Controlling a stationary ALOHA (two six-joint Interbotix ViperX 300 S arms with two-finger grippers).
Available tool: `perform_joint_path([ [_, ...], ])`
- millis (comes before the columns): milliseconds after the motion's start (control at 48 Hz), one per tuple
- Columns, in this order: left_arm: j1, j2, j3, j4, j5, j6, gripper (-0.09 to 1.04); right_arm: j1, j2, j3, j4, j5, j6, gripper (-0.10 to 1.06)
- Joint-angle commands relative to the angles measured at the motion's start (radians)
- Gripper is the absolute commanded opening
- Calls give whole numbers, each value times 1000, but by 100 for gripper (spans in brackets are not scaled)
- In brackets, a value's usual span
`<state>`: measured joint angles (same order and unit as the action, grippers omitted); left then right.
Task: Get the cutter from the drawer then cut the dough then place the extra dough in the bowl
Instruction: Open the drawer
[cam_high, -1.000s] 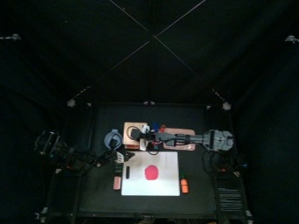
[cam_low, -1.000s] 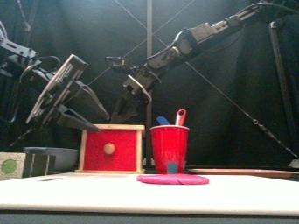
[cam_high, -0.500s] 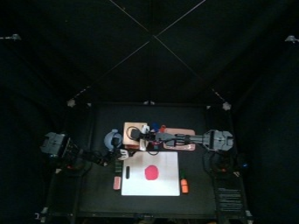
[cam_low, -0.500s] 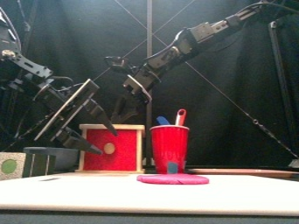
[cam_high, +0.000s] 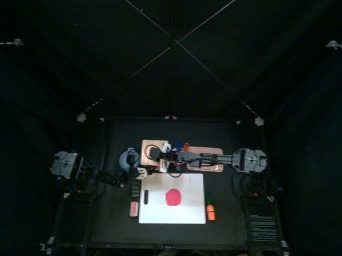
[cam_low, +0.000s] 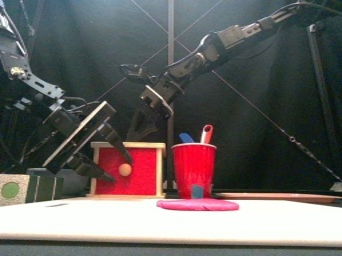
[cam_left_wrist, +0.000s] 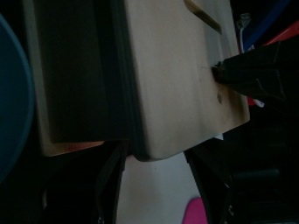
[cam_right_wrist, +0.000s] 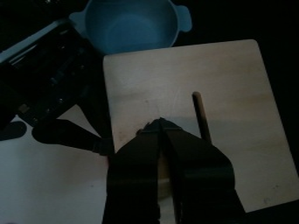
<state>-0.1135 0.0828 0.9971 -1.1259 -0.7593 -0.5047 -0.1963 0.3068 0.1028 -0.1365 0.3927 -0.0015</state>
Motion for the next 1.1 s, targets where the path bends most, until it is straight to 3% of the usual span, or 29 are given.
perform_joint_path([
  [21,11,5,-23,3,-12,3,83,8,-15,-17,3,3,2,5],
  [312,17,14,-31,17,-18,12,75,8,-12,-21,3,3,2,5],
  [896,18,21,-34,35,-14,17,73,8,2,-41,2,20,3,5],
  [1104,12,21,-31,41,-17,20,59,8,0,-41,2,29,3,5],
])
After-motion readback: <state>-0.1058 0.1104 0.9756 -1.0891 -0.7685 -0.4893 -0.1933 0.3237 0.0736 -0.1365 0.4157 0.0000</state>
